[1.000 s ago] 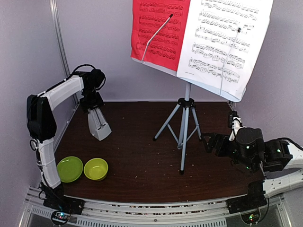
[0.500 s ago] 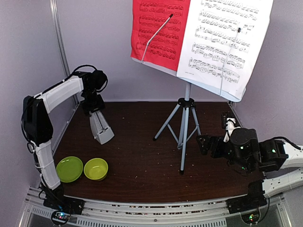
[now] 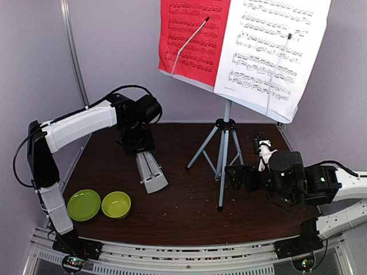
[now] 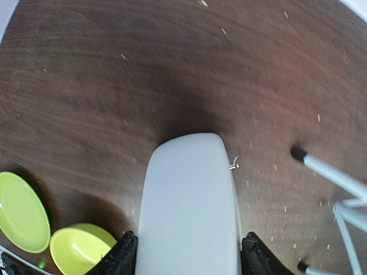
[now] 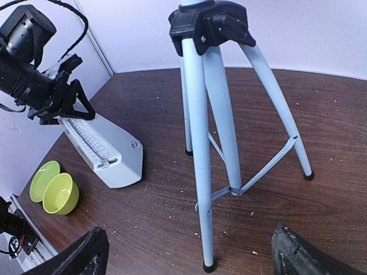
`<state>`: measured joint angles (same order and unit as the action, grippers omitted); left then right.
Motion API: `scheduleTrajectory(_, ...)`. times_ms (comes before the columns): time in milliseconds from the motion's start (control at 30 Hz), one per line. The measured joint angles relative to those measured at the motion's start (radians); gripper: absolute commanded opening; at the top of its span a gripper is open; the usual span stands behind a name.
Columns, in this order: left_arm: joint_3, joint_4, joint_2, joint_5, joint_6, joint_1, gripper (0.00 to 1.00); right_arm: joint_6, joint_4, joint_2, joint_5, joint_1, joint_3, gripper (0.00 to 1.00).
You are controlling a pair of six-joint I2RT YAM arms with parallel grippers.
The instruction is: Set up the instrument practice props
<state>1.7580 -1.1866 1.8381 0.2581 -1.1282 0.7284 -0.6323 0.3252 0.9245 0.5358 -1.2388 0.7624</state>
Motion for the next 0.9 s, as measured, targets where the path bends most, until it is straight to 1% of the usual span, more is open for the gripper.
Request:
scheduleTrajectory(233,-0.063,-0.001,-0.033,-0.014,-0.074,0.156,0.33,0.03,-0.015,0.026,-0.039,0.0,0.004,1.0)
scheduleTrajectory(400,-0.064,-0.013,-0.034,-0.002,-0.14,0.249,0.39,0.046,-0.032,0.057,-0.071,0.0,0.011,1.0)
scheduleTrajectory(433,-0.064,-0.014,-0.034,0.0,-0.149,0.261,0.45,0.052,-0.037,0.065,-0.079,0.0,0.013,1.0)
scheduleTrajectory(500,-0.064,-0.018,-0.034,0.001,-0.163,0.284,0.62,0.064,-0.049,0.085,-0.097,0.0,0.021,1.0)
scheduleTrajectory(533,-0.064,-0.018,-0.034,0.0,-0.167,0.291,0.69,0.071,-0.053,0.096,-0.105,0.0,0.026,1.0)
scheduleTrajectory(633,-0.064,-0.014,-0.034,-0.012,-0.179,0.301,0.87,0.105,-0.057,0.142,-0.129,0.0,0.062,1.0)
scheduleTrajectory(700,-0.064,0.0,-0.034,-0.013,-0.182,0.301,0.97,0.124,-0.059,0.174,-0.14,0.0,0.094,1.0)
scheduleTrajectory(800,-0.068,0.032,-0.043,-0.005,-0.165,0.301,0.98,0.15,-0.06,0.219,-0.147,0.0,0.152,1.0)
scheduleTrajectory(900,-0.089,0.087,-0.087,0.014,-0.114,0.301,0.98,0.16,-0.061,0.256,-0.147,0.0,0.21,1.0)
